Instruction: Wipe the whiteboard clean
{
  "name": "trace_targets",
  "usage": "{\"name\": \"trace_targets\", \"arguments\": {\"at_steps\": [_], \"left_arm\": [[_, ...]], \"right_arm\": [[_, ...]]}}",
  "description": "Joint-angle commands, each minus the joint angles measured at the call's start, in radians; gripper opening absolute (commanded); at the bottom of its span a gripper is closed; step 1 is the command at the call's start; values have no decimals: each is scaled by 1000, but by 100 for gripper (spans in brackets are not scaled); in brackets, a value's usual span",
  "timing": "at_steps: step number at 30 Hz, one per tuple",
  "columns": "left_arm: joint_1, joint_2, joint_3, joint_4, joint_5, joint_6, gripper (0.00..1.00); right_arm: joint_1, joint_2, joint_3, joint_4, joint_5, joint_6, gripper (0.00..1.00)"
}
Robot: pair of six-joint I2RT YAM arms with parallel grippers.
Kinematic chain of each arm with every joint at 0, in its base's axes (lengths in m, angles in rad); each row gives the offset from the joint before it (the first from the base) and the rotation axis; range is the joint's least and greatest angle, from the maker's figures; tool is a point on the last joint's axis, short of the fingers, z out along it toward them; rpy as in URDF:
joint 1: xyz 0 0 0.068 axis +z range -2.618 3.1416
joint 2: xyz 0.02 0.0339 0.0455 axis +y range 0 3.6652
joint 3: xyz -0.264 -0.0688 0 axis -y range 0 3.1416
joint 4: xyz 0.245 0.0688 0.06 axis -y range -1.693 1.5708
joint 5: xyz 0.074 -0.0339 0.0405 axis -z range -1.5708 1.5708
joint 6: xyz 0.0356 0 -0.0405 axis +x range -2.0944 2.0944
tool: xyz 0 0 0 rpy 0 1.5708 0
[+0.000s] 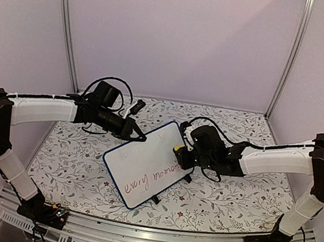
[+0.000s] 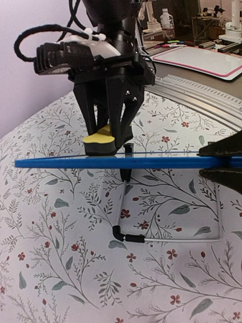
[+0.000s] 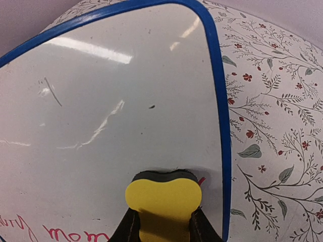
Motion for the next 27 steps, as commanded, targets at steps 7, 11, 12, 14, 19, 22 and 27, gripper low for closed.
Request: {"name": "trace_targets", "arguments": {"at_steps": [7,11,12,14,19,22,27], "left_arm": [[-14,3,-7,19,49,44,0],[-17,2,-8,17,48,44,0],[-17,0,-9,18,46,44,0],[-15,3,-9,18,46,44,0],[-17,6,-9,17,48,44,0],[-16,4,-8,18,46,44,0],[-16,7,-8,17,47,44,0]], "right_arm": [[24,18,-55,-65,-46,23,18],[27,16,-65,-65,-41,23,18],[27,16,-66,-66,-42,23,18],[29,14,-70,-66,-43,26,18],[31,8,-82,-62,-42,28,18],[34,8,-86,-65,-44,33,18],[37,4,-98,-63,-40,35,18]]}}
